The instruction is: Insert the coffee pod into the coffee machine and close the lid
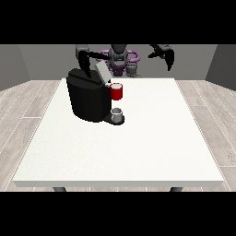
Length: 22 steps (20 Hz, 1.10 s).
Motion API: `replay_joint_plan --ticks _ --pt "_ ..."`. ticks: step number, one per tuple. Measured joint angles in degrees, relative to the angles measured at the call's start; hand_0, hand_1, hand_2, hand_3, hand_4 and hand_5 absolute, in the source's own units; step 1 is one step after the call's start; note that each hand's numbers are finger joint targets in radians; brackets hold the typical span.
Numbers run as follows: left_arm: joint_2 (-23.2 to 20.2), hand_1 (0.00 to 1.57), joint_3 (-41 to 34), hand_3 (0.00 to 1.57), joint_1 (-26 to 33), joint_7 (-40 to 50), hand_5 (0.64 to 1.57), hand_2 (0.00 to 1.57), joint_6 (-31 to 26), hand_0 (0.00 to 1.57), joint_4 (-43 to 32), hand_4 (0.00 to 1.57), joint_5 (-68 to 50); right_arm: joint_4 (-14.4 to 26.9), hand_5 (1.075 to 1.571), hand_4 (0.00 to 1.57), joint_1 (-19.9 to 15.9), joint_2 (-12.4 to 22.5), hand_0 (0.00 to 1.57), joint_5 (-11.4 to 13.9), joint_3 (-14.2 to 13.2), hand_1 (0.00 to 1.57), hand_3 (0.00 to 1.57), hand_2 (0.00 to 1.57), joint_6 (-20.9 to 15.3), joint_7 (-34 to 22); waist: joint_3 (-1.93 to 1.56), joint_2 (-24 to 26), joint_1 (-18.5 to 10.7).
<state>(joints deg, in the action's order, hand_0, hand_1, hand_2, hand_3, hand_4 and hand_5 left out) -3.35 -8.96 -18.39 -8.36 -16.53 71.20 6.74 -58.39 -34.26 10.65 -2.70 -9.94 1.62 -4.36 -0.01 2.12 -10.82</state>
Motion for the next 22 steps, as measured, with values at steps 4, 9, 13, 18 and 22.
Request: replay_joint_plan --ticks 4,9,13,18,22 --pt "-0.1 0.0 0.6 0.0 1.9 0.5 1.571 0.0 1.1 0.0 3.3 0.38 -0.3 0.7 1.571 0.0 -2.1 -0.3 0.0 0.4 1.0 0.0 0.0 0.0 0.4 0.5 0.0 -1.4 1.0" --pt "-0.2 0.0 1.3 0.0 4.3 1.0 1.571 0.0 1.8 0.0 6.7 0.32 -0.8 2.0 1.571 0.16 -4.4 -0.4 0.0 1.2 1.6 0.0 0.0 0.0 0.1 1.3 0.04 -2.9 0.8" --pt "-1.2 0.0 1.2 0.0 4.6 1.4 1.571 0.0 2.1 0.0 7.9 0.35 -0.6 2.4 1.571 0.16 -6.9 -0.6 0.0 2.3 2.4 0.0 0.0 0.0 -0.8 0.7 -0.05 -4.1 1.1" --pt "-0.8 0.0 2.1 0.0 4.2 1.3 1.571 0.0 3.4 0.0 7.7 0.34 0.5 2.6 1.571 0.11 -10.0 -0.2 0.0 4.0 3.5 0.0 0.0 0.0 -1.8 -2.4 -0.35 -5.4 0.8" --pt "-1.7 0.0 1.6 0.0 2.4 1.6 1.571 0.0 2.8 0.0 7.6 0.36 -0.2 2.1 1.571 0.0 -13.2 0.5 0.0 5.1 4.0 0.0 0.0 0.0 -1.9 -1.8 -0.26 -7.6 -0.1"
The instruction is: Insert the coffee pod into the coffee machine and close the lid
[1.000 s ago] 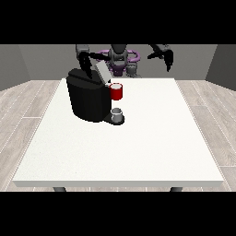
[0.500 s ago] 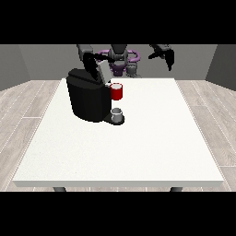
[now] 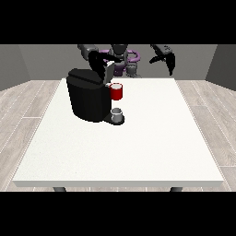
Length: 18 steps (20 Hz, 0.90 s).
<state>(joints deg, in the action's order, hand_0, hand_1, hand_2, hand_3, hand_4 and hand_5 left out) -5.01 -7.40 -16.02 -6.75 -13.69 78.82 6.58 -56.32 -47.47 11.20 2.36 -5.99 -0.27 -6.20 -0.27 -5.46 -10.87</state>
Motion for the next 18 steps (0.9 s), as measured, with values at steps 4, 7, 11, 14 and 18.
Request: replay_joint_plan --ticks 4,7,11,14,18 --pt "0.3 0.0 1.1 0.0 -0.5 0.5 1.571 0.0 0.2 0.0 0.2 0.36 0.7 -0.5 1.571 0.0 -0.5 -0.5 0.0 1.4 0.7 0.0 0.0 0.0 -1.7 -2.1 -0.22 -0.1 -0.5" --pt "0.7 0.0 1.8 0.0 -1.3 0.9 1.571 0.0 0.1 0.0 0.3 0.36 0.9 -1.3 1.571 0.08 -1.3 0.5 0.0 2.6 1.1 0.0 0.0 0.0 -2.6 -5.9 -0.51 -0.5 -1.6" --pt "0.8 0.0 2.7 0.0 -2.3 0.8 1.571 0.0 -0.5 0.0 0.5 0.33 1.0 -3.2 1.571 0.26 -2.3 2.1 0.0 3.7 1.0 0.0 0.0 0.0 -3.9 -10.8 -0.86 -1.8 -3.7" --pt "1.2 0.0 3.5 0.0 -3.5 1.2 1.571 0.0 -0.8 0.0 0.9 0.4 1.1 -4.8 1.571 0.16 -2.8 3.3 0.0 4.7 1.0 0.0 0.0 0.0 -4.8 -13.9 -1.11 -2.7 -5.1" --pt "1.3 0.0 3.8 0.0 -4.5 0.2 1.571 0.0 -1.4 0.0 0.8 0.44 0.9 -7.2 1.571 0.15 -4.2 4.6 0.0 4.6 -0.1 0.0 0.0 0.0 -6.0 -18.9 -1.46 -4.5 -7.7"
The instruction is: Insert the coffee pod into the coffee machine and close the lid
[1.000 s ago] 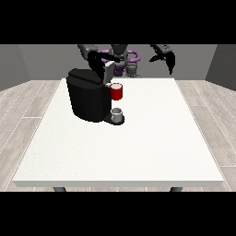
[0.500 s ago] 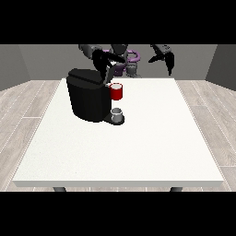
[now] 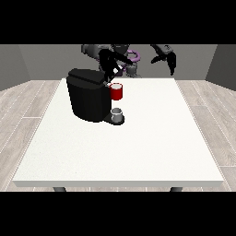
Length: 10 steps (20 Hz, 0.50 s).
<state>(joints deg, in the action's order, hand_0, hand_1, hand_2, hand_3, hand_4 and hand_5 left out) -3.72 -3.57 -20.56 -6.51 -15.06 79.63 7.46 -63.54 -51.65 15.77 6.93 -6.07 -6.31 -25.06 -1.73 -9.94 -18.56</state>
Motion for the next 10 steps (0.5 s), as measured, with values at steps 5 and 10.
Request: replay_joint_plan --ticks 5,10 --pt "0.2 0.0 0.9 0.0 -1.7 0.3 1.571 0.0 -0.8 0.0 0.9 0.43 -0.2 -1.2 1.571 0.0 -6.2 -0.5 0.0 1.7 3.3 0.0 0.0 0.0 2.2 5.9 1.24 -1.8 -5.0" --pt "0.1 0.0 1.0 0.0 -3.0 0.4 1.571 0.0 -0.9 0.0 2.0 0.4 -0.4 1.4 1.571 0.0 -11.9 -0.3 0.0 3.2 4.1 0.0 0.0 0.0 3.0 9.6 1.62 -4.3 -6.9"
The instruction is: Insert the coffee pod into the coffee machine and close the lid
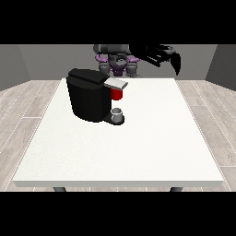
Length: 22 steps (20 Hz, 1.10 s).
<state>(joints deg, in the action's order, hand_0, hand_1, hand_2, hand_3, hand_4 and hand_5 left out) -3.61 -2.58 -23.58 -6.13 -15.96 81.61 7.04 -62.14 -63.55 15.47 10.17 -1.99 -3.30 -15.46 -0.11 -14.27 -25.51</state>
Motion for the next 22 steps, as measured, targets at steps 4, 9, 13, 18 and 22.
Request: replay_joint_plan --ticks 4,9,13,18,22 --pt "-0.5 0.0 -0.7 0.0 -1.4 -0.5 1.571 0.0 -0.1 0.0 0.0 0.43 -0.5 2.6 1.571 0.0 -3.9 -1.0 0.0 1.2 0.4 0.0 0.0 0.0 -0.5 1.7 0.1 -2.2 -0.7" --pt "-1.8 0.0 -1.7 0.0 -2.1 -0.7 1.571 0.0 -1.5 0.0 0.6 0.25 -1.9 6.3 1.571 0.0 -6.9 -2.0 0.0 1.4 -0.7 0.0 0.0 0.0 -1.4 4.0 0.13 -4.2 -1.7" --pt "-2.3 0.0 -2.4 0.0 -2.1 -0.3 1.571 0.0 -2.3 0.0 1.2 0.28 -3.3 9.0 1.571 0.1 -8.3 -2.3 0.0 0.7 -1.9 0.0 0.0 0.0 -1.1 6.0 0.14 -5.1 -1.9" --pt "-2.1 0.0 -2.3 0.0 -2.4 0.4 1.571 0.0 -1.9 0.0 1.3 0.3 -3.4 11.6 1.571 0.0 -11.1 -3.5 0.0 0.4 -2.6 0.0 0.0 0.0 -1.5 7.4 0.13 -5.2 -1.5" --pt "-2.3 0.0 -3.0 0.0 -0.6 -0.6 1.571 0.0 -1.9 0.0 0.6 0.34 -3.7 11.7 1.571 0.0 -9.9 -5.8 0.0 -0.2 -2.0 0.0 0.0 0.0 -0.7 10.8 0.14 -4.0 0.5"
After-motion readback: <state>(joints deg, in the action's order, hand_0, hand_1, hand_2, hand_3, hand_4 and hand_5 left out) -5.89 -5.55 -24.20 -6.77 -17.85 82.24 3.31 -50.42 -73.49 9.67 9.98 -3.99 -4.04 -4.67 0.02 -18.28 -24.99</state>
